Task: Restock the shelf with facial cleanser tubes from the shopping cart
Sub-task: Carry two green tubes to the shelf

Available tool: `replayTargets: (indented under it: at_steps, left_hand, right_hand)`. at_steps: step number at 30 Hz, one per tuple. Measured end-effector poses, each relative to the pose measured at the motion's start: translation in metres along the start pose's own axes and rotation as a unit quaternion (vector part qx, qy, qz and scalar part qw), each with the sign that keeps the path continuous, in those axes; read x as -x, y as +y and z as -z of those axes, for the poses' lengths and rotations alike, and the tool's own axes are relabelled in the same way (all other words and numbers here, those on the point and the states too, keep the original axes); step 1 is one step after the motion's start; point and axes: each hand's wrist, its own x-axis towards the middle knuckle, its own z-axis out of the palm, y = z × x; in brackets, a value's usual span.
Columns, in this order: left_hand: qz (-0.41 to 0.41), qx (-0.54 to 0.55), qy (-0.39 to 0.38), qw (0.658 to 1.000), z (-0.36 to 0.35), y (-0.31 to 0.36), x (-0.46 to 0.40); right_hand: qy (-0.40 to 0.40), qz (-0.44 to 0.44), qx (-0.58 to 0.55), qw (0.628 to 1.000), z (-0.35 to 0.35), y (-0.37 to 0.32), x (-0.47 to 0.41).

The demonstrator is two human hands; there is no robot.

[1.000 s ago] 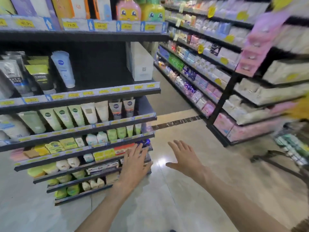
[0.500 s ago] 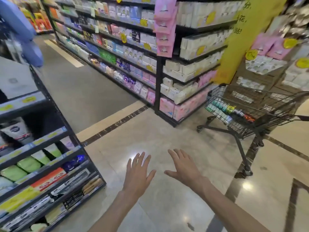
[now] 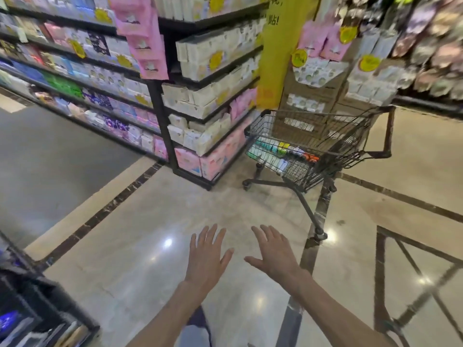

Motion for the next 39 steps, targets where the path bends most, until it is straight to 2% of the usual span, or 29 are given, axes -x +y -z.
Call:
replayTargets:
  at_steps: [6, 13, 20, 28, 32, 36, 39]
  left_hand:
    - [-0.08, 0.011, -0.004, 0.997, -0.015, 0.026, -0.138]
    - [-0.155, 0.0, -0.044, 0.987, -0.011, 0.047, -0.301]
    - [-0.215, -0.009, -0.052, 0.975, -0.005, 0.062, -0.44]
    - [-0.23, 0.005, -0.081, 0.97, -0.024, 0.106, -0.591]
    - [-0.204, -0.004, -0.118, 0.972, -0.042, 0.132, -0.663]
    - [-0.204, -0.018, -0.115, 0.972, -0.057, 0.158, -0.73]
    - [-0.173, 0.003, -0.132, 0.976, -0.072, 0.174, -0.777]
  right_hand:
    - [0.019, -0.089, -0.032, 0.995, 0.016, 0.061, -0.079]
    - [0.034, -0.176, -0.06, 0.982, 0.06, 0.117, -0.187]
    - [0.057, -0.22, -0.074, 0.971, 0.095, 0.163, -0.289]
    - [0.065, -0.229, -0.081, 0.968, 0.118, 0.259, -0.407]
    - [0.057, -0.22, -0.11, 0.968, 0.123, 0.317, -0.473]
    - [0.036, -0.212, -0.132, 0.968, 0.134, 0.371, -0.534]
    - [0.021, -0.209, -0.152, 0.966, 0.137, 0.411, -0.577]
